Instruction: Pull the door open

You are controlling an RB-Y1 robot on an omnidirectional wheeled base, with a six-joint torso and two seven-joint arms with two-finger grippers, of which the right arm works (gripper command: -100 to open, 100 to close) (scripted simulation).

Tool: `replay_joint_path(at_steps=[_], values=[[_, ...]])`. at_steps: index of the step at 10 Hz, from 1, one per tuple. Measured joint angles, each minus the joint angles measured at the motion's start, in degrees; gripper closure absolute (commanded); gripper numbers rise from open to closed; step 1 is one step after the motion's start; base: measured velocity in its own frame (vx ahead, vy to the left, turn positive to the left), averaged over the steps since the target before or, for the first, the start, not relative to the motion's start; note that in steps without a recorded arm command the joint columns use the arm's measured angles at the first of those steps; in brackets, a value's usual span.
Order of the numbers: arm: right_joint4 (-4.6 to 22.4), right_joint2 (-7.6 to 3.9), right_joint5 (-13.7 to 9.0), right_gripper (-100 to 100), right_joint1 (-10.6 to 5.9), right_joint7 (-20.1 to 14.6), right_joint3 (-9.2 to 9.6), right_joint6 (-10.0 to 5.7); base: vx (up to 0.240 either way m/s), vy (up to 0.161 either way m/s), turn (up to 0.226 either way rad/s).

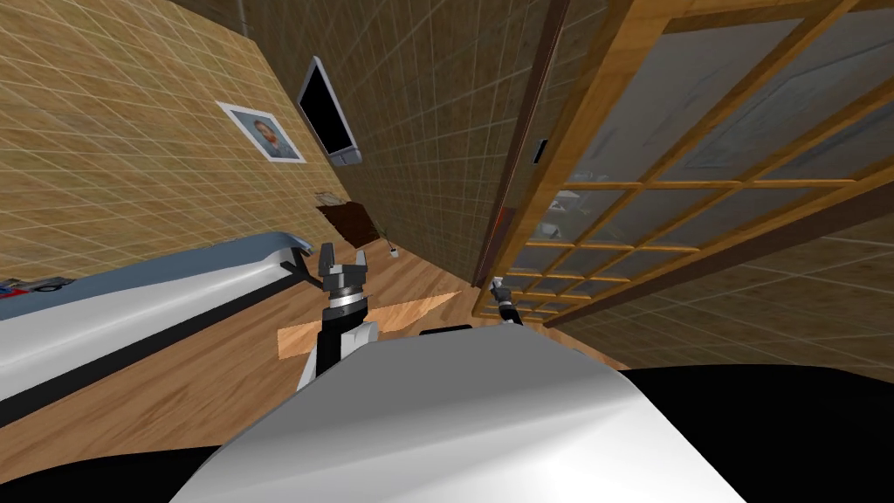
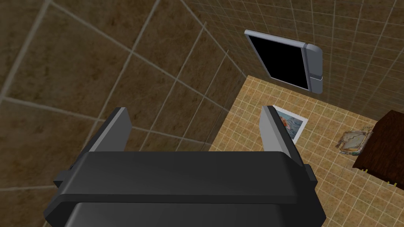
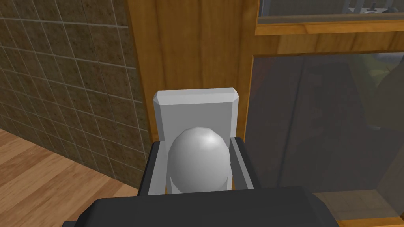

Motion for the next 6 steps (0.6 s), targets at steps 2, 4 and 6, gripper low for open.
replay_joint_path(at_steps=[2,4,6], values=[[1.85,0.21,1.68,100,-1.56,-1.43,1.14,-0.48,-0.168,-0.056,0.041],[2.21,-0.67,2.07,100,-1.25,-2.45,1.74,-1.13,-0.201,0.014,0.155],[1.77,-2.39,2.71,100,-0.10,-4.54,2.83,-2.51,-0.218,-0.020,0.101]])
